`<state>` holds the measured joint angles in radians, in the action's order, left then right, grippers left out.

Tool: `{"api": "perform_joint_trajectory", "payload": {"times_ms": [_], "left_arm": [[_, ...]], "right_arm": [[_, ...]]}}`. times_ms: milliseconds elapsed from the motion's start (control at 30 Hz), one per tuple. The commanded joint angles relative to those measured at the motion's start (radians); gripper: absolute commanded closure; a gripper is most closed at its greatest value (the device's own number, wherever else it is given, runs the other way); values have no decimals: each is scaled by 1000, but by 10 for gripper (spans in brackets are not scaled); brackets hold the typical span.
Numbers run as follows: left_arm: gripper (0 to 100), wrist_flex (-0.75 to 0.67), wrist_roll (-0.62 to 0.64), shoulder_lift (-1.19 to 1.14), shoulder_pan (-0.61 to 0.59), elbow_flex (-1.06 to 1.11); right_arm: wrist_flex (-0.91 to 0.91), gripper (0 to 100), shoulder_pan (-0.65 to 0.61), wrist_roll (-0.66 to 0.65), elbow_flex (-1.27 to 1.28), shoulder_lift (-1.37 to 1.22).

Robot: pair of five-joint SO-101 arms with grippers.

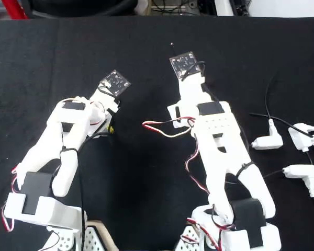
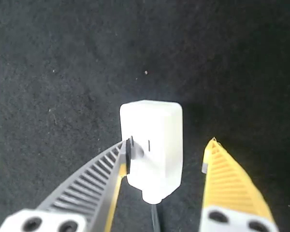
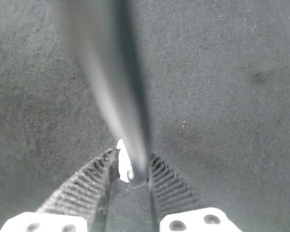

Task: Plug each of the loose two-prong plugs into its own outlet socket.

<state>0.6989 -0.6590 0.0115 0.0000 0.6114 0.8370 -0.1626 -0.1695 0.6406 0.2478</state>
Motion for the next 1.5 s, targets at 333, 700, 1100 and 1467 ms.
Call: {"api": "perform_joint_trajectory", "payload": {"times_ms": [333,700,1100,1467], "left_arm": [[805,-40,2,-2,-62,-8],[884,-44,2,-2,-62,-8],[885,-8,5,14,-35,39],[970,272,138,273,171,110]], "right_arm": [[8,987,12,-11,-54,2],[8,987,12,-11,-54,2],[8,987,14,-49,-54,8],[8,987,26,-46,-58,8]]}}
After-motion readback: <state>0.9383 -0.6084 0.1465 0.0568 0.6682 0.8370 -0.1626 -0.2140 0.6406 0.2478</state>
